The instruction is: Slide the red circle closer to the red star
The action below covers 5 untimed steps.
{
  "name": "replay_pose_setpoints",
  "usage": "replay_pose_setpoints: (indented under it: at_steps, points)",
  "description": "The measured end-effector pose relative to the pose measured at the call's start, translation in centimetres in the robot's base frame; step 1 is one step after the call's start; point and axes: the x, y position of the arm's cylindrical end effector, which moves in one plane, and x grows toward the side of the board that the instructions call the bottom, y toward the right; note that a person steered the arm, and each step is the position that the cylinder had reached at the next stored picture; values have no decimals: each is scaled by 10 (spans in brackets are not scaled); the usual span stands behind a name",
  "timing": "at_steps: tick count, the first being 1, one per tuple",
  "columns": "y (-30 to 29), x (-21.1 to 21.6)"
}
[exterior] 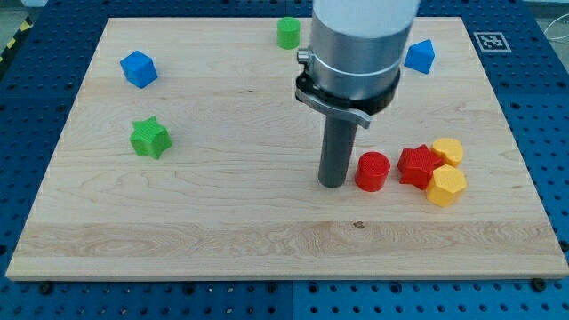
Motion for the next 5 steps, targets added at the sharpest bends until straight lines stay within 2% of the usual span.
replay_pose_setpoints:
  at_steps: [2,5]
  points:
    - [-2,-20]
    - [26,-14]
